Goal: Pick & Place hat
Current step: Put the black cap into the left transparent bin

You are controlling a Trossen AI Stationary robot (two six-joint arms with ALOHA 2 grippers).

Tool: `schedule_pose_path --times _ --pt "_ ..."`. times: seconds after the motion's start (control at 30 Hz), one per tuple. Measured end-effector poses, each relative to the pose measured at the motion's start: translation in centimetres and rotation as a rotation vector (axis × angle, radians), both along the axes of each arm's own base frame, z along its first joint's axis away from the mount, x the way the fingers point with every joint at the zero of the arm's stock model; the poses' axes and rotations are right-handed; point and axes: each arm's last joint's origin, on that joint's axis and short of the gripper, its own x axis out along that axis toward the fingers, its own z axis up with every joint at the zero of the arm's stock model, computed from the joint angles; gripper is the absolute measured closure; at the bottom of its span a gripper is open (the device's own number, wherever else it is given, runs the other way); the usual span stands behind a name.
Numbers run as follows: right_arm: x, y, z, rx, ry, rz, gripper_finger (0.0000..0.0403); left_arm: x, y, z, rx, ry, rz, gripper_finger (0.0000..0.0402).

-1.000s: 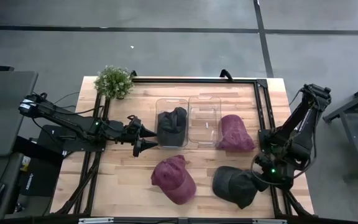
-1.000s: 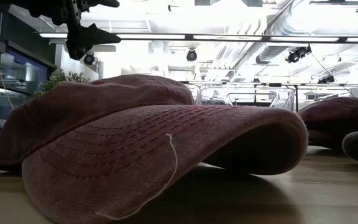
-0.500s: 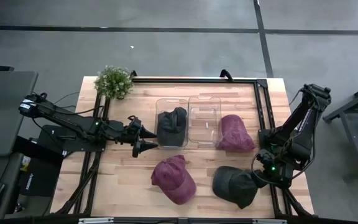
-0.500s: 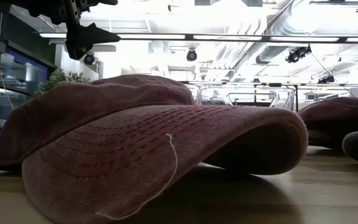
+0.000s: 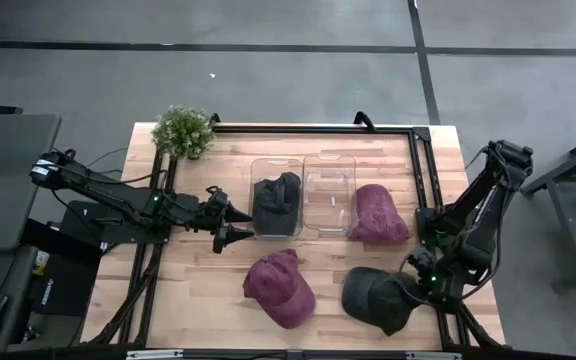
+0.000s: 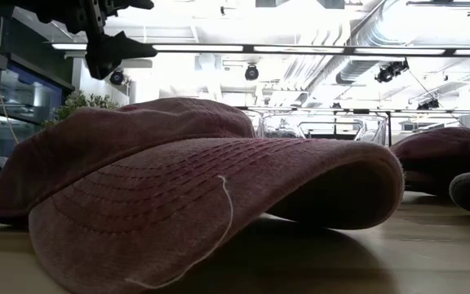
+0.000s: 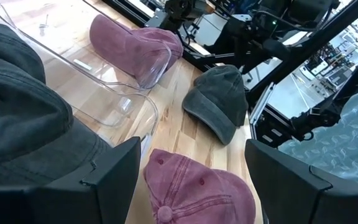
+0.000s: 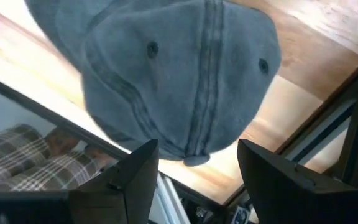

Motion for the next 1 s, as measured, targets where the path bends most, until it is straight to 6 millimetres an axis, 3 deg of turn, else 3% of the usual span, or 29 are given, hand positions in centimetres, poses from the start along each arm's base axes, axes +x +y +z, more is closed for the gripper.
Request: schedule_pose_path --times 0.37,0.47,0.7,1.0 --pt "-0.3 -0.3 -0.4 -0.021 0.079 0.007 0.0189 0.0 0.0 -0.1 -0.023 0.01 0.007 0.0122" --pt "-0.1 -0.2 -1.3 0.0 0.045 -0.005 0.0189 0.0 0.0 -0.1 -0.023 0.01 0.007 0.0122" --pt "0.6 -0.4 -4.9 0.051 -0.102 -0.017 0.0189 0.0 0.0 -0.1 -0.048 0.011 0.014 0.0122" --pt "2.2 -0.8 -5.4 0.035 -0.371 -0.028 0.0189 0.0 0.0 -0.1 -0.053 0.011 0.016 0.0122"
